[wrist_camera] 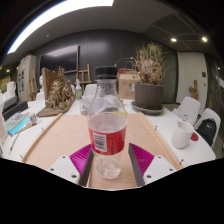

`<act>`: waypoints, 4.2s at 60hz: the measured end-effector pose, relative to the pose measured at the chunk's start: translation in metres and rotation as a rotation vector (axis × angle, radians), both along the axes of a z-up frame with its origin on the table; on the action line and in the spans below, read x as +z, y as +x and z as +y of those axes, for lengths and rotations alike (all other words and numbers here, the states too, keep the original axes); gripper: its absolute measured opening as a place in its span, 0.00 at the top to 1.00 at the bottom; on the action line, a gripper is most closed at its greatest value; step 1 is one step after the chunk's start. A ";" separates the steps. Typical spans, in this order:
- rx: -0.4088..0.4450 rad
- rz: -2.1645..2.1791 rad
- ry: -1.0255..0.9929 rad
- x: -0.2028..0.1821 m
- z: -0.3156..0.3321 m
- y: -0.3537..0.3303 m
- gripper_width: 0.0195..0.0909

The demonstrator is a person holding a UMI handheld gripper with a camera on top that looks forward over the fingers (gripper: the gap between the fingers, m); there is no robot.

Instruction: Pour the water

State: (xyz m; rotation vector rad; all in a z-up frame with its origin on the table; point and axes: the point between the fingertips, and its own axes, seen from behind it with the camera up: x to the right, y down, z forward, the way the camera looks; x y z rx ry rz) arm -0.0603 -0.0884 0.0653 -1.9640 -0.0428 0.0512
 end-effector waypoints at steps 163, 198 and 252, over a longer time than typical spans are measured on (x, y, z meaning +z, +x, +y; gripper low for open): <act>-0.089 0.017 0.029 0.049 0.138 0.428 0.93; -0.147 0.009 -0.052 -0.018 0.112 0.434 0.35; -0.129 -0.077 -0.308 0.094 -0.133 0.285 0.08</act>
